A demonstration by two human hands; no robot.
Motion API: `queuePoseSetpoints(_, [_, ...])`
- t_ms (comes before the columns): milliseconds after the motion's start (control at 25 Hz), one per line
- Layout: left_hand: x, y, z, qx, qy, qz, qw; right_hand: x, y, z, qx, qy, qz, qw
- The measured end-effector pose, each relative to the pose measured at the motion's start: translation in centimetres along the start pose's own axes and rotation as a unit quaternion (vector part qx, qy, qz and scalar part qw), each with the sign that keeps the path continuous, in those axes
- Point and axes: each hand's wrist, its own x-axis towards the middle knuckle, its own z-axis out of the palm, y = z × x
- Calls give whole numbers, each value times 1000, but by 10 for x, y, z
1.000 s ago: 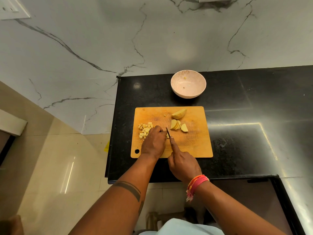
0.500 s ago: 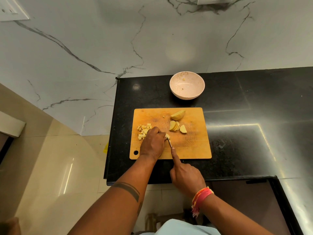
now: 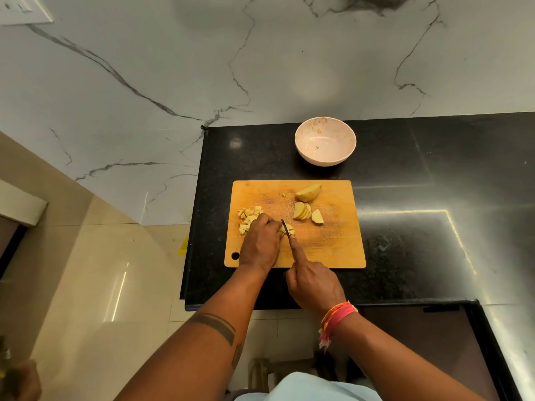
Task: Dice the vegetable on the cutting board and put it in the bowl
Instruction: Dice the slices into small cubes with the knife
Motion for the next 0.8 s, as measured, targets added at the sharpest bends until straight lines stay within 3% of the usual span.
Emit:
queuePoseSetpoints(240, [3,5,-4,-3,5,-5,1000,19,-5,3,-31,-4,-6,1000])
queuePoseSetpoints(520, [2,5,-3,2,13,-7,1000,-20,12,9,-42,-35,-5,998])
queuePoseSetpoints(800, [-7,1,-3,-17,10,-9,1000,-24,16,3,-13,10,-16,1000])
